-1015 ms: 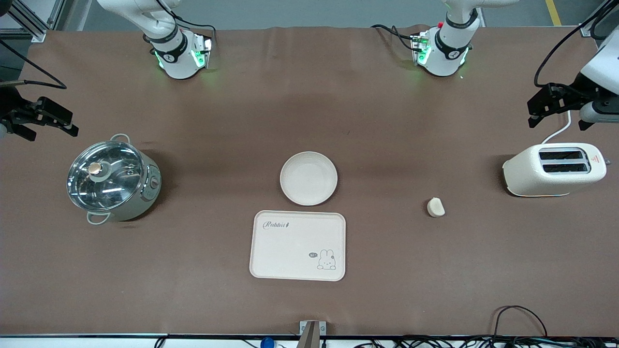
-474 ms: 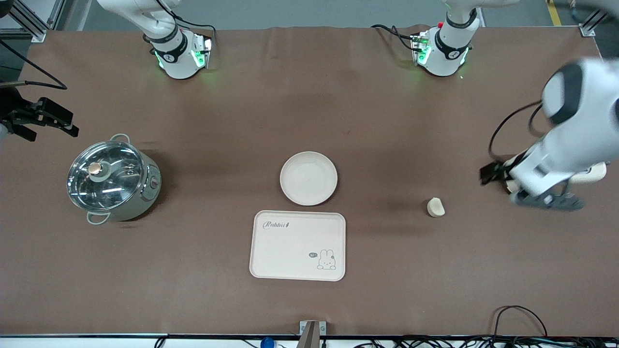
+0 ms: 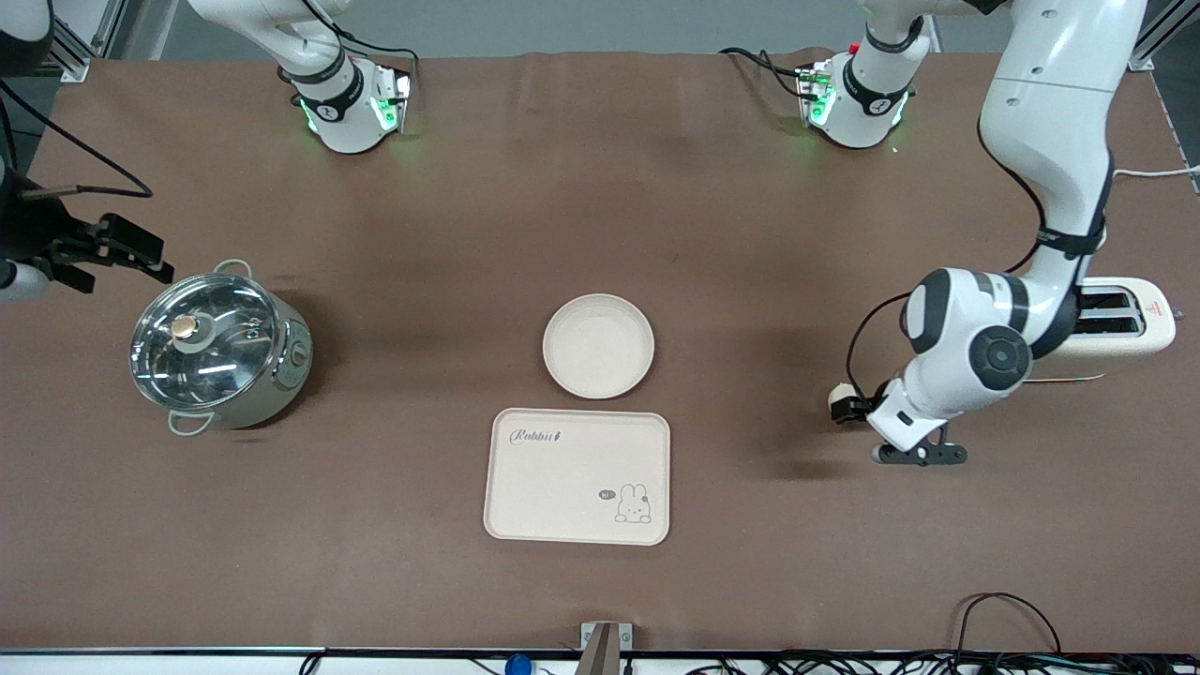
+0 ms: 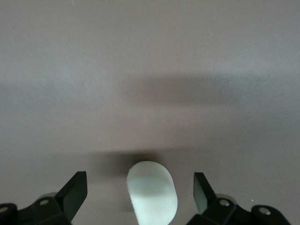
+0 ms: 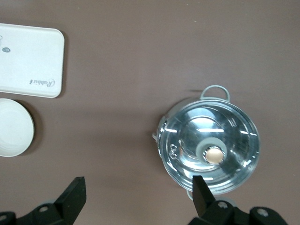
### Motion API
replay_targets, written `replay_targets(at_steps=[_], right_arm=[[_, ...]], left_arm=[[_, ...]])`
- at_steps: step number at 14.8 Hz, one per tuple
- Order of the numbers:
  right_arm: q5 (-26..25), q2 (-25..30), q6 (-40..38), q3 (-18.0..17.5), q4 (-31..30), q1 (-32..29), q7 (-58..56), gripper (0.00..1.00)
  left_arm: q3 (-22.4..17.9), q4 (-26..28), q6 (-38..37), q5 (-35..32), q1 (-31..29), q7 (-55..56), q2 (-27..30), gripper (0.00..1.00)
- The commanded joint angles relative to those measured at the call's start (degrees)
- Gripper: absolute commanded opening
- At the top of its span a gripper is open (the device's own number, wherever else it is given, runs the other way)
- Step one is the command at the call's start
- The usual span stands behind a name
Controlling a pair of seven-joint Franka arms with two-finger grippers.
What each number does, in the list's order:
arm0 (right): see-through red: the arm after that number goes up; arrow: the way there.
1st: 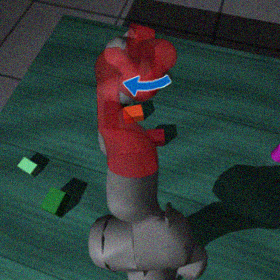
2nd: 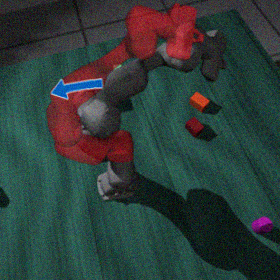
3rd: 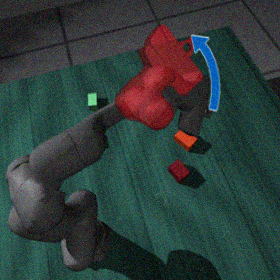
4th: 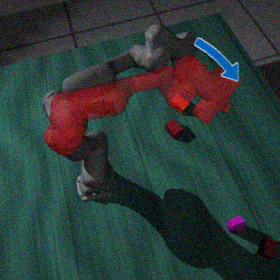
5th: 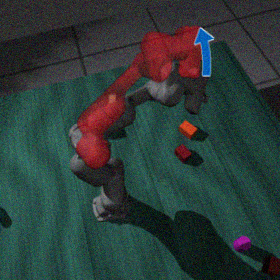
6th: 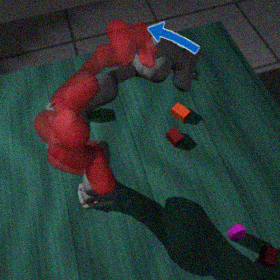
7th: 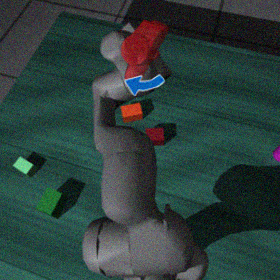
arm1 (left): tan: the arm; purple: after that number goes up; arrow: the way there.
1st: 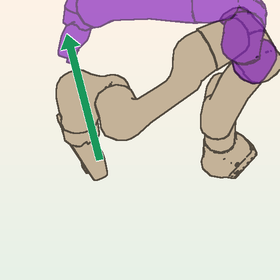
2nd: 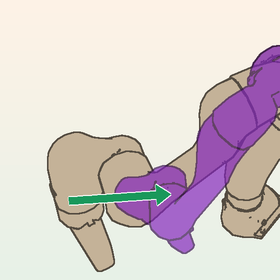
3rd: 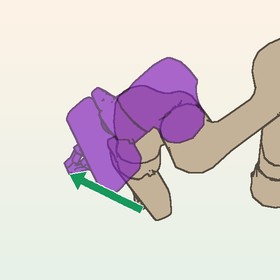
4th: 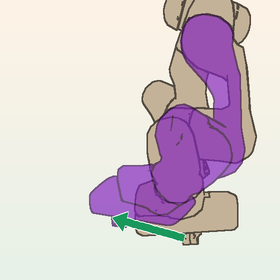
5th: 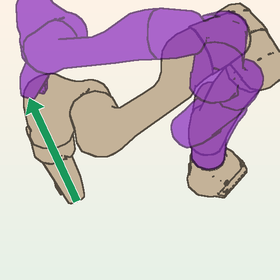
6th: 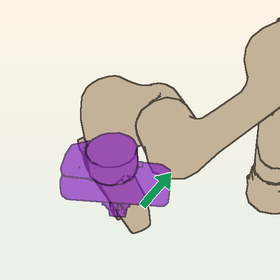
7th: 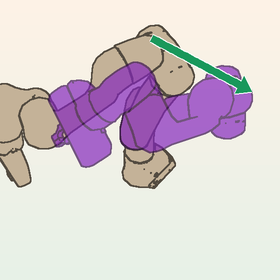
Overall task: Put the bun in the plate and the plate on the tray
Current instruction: 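Grasp the bun with the left gripper while the right gripper moves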
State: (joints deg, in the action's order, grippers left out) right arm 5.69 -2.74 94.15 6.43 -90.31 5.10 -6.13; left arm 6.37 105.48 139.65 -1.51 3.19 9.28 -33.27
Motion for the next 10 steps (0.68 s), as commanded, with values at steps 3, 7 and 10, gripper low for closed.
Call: replay_targets(at_steps=[3,7,10], right_arm=[[2.04,-2.52,2.17,-0.36,-0.39,2.36,0.68,1.0],[2.04,-5.16,4.11,-0.36,-0.3,5.88,0.07,1.0],[3.79,-7.36,4.29,-0.54,-0.3,7.02,-0.11,1.0]], left_arm=[[1.45,7.54,7.2,0.98,-0.38,4.51,3.12,0.99],[1.54,10.27,11.08,0.81,-0.38,4.17,3.21,0.48],[1.63,10.27,10.99,0.8,-0.21,3.64,3.21,0.19]])
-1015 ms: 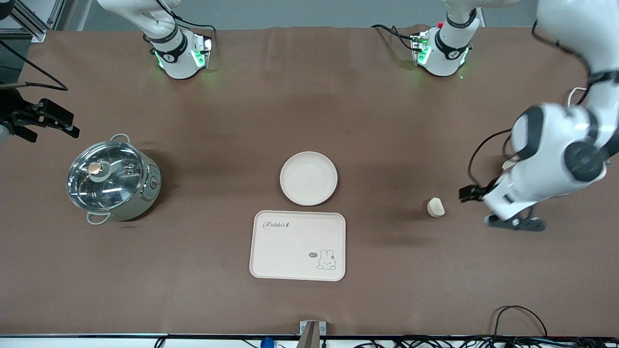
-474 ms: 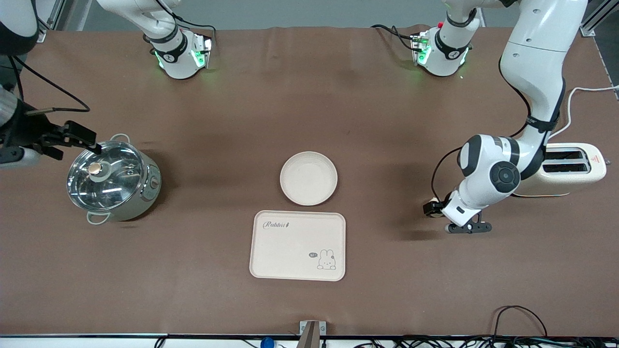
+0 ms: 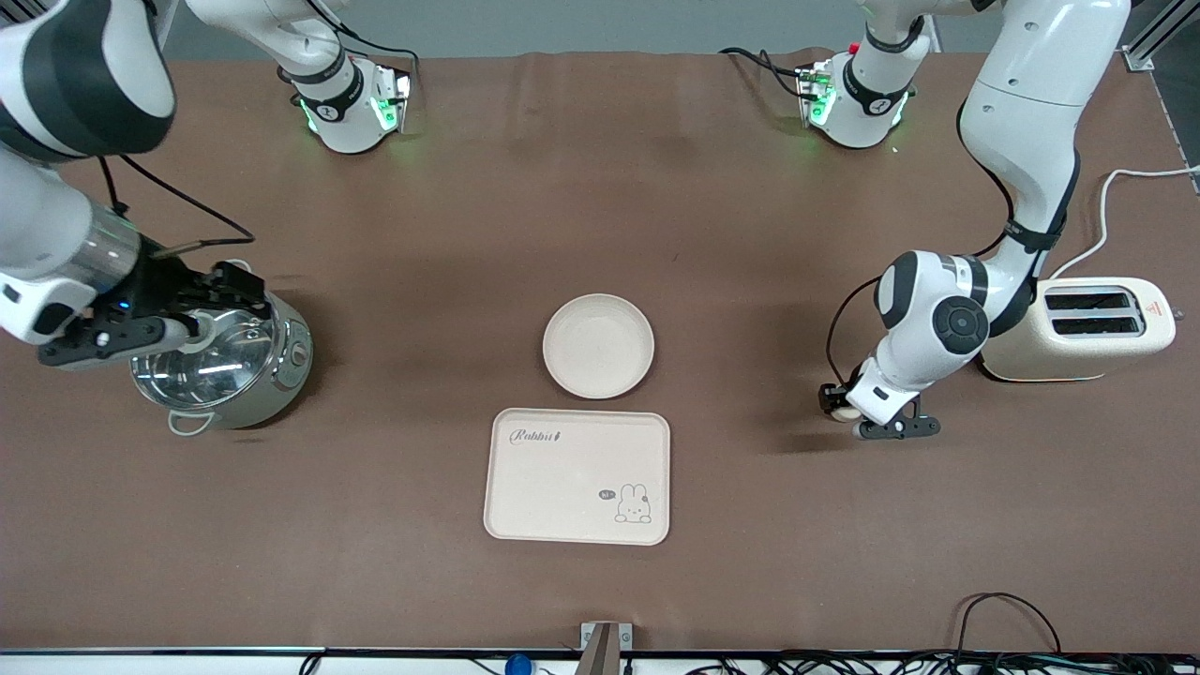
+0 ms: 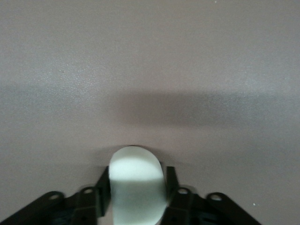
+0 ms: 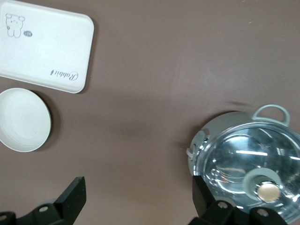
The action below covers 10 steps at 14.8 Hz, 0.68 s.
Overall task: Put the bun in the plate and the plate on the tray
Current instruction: 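Grasp the bun with the left gripper while the right gripper moves, then carry the bun onto the white plate and open the left gripper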
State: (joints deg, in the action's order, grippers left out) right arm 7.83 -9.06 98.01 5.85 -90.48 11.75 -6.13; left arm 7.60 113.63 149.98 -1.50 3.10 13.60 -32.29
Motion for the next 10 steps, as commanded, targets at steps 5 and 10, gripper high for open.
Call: replay_targets(at_steps=[5,10], right_arm=[[3.6,-4.81,-0.01,0.04,-0.13,1.6,-3.01,1.0],[6.56,-8.77,0.52,0.04,-0.13,4.24,-3.27,1.0]], left_arm=[[7.15,-1.03,-1.35,0.27,1.19,1.33,3.64,0.11],[7.52,-20.16,-18.04,-1.4,18.66,25.98,-4.95,0.1]])
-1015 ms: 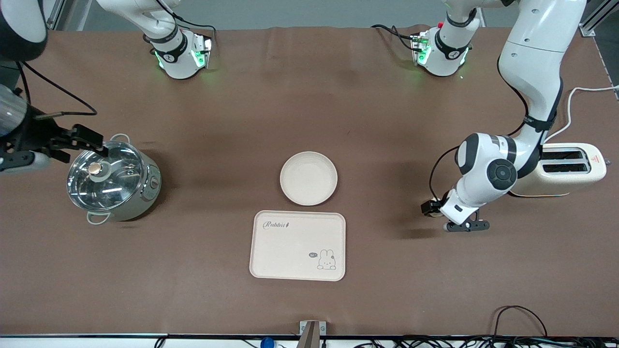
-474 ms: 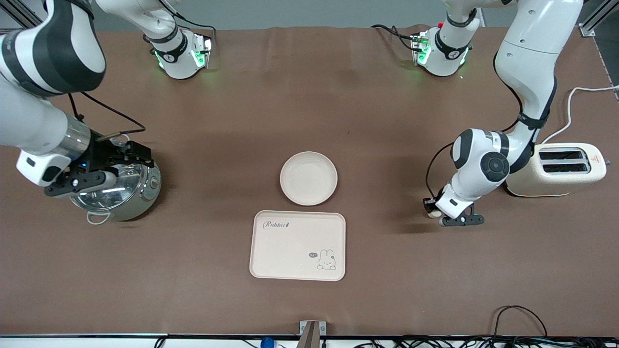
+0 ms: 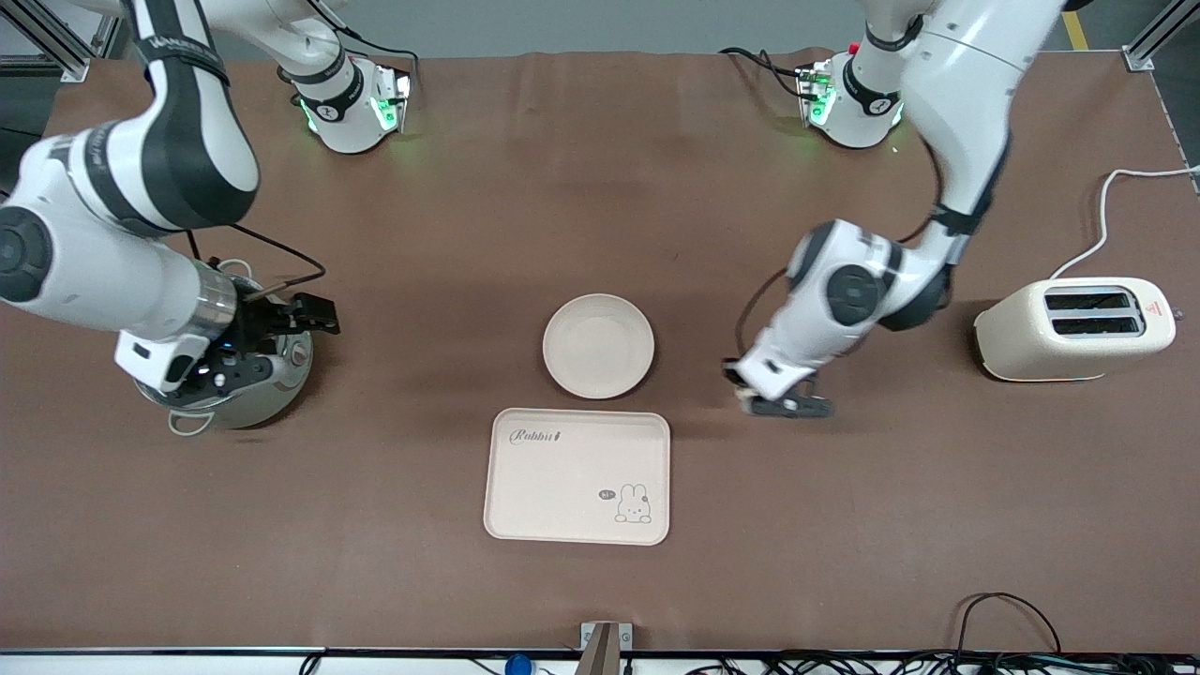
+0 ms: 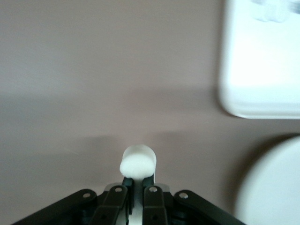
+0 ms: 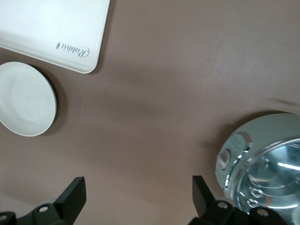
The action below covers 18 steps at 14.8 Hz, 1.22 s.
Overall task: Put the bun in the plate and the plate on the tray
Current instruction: 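Carry the bun onto the white plate and open the left gripper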
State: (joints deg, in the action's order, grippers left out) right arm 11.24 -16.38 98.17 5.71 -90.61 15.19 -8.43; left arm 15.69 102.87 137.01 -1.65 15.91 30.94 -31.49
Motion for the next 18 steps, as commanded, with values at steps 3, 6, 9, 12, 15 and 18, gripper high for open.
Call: replay_targets(at_steps=[3,6,9,12,15,18], right_arm=[[9.33,-3.83,1.49,0.26,-0.01,1.86,-1.15,1.0],[9.33,-6.02,3.08,0.35,-0.01,3.89,-1.06,1.0],[9.68,-9.27,3.69,0.17,-0.1,4.93,-0.89,1.0],[10.29,-11.56,6.59,0.17,-0.27,7.57,-0.71,0.97],[13.28,-13.76,8.96,0.17,-0.36,10.3,-0.8,0.95],[13.37,-15.08,10.72,0.17,-0.45,11.97,-0.71,0.94]], left_arm=[[-0.66,-16.89,-6.14,-1.16,13.95,22.28,-12.09,0.1],[-0.75,-19.98,-5.62,-1.16,16.61,26.62,-15.44,0.52],[-0.93,-19.9,-4.73,-3.96,17.14,28.37,-14.92,1.0],[-0.93,-19.81,-6.22,-10.1,16.18,29.18,-14.04,1.0],[-0.84,-19.9,-11.93,-11.45,15.03,29.0,-11.59,1.0],[-0.84,-19.64,-19.12,-11.71,12.15,24.82,-6.68,1.0]])
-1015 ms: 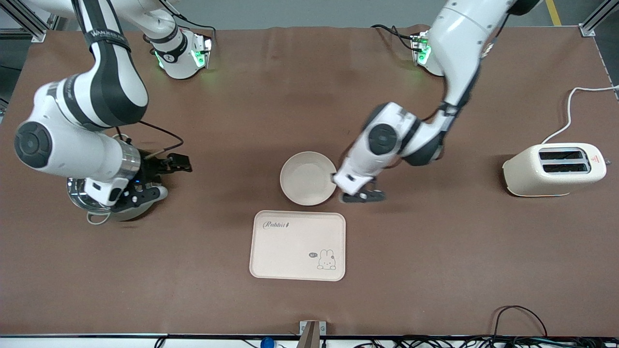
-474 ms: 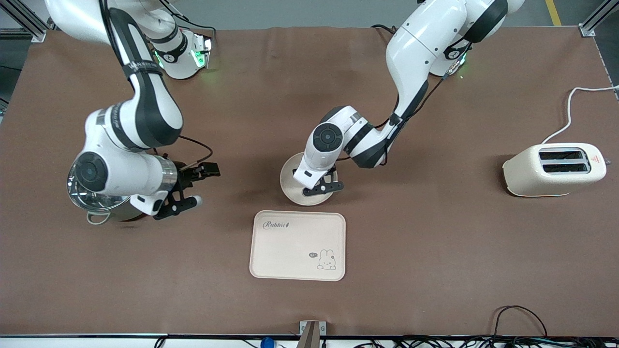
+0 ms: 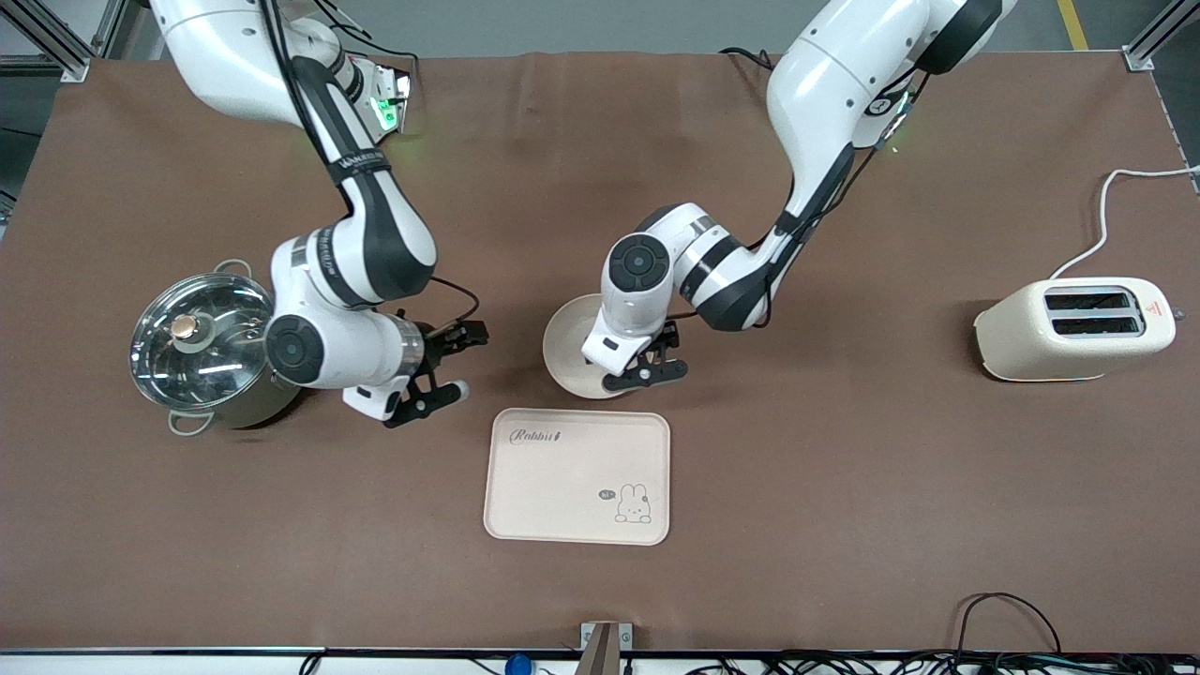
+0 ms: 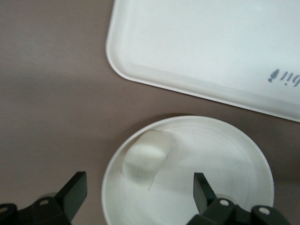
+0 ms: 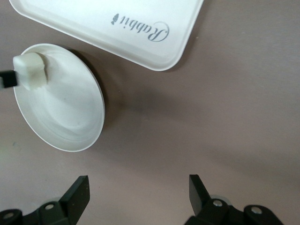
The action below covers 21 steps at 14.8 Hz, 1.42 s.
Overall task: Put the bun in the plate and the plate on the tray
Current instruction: 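Withdraw the left gripper while the right gripper reaches the plate rim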
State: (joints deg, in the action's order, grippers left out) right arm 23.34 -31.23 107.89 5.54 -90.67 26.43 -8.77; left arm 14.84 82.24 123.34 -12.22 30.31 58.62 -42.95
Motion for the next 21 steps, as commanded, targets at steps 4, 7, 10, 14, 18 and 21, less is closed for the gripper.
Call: replay_targets(at_steps=[4,7,10,14,18,21], right_arm=[[1.7,-1.38,2.05,0.35,-0.47,3.62,0.16,0.87],[5.3,-3.57,6.61,0.35,-1.0,6.95,1.04,0.78],[9.33,-6.91,11.71,0.35,-0.91,9.16,1.04,0.73],[10.67,-9.99,13.66,0.35,0.4,9.25,0.95,0.72],[12.33,-12.8,14.01,0.35,2.69,9.25,1.04,0.66],[14.27,-13.86,14.98,0.35,2.78,9.43,1.04,0.55]], left_arm=[[0.63,4.94,-13.9,-0.96,-13.4,-22.35,17.43,1.0],[0.98,4.95,-17.16,0.44,-24.56,-38.96,22.98,1.0],[0.89,4.51,-19.52,4.31,-33.18,-51.9,28.69,1.0],[0.72,4.6,-30.77,8.44,-36.02,-53.61,38.36,1.0],[0.1,1.88,-34.11,8.53,-36.2,-53.17,40.14,1.0],[-1.03,1.35,-35.36,8.53,-35.41,-53.78,40.22,1.0]])
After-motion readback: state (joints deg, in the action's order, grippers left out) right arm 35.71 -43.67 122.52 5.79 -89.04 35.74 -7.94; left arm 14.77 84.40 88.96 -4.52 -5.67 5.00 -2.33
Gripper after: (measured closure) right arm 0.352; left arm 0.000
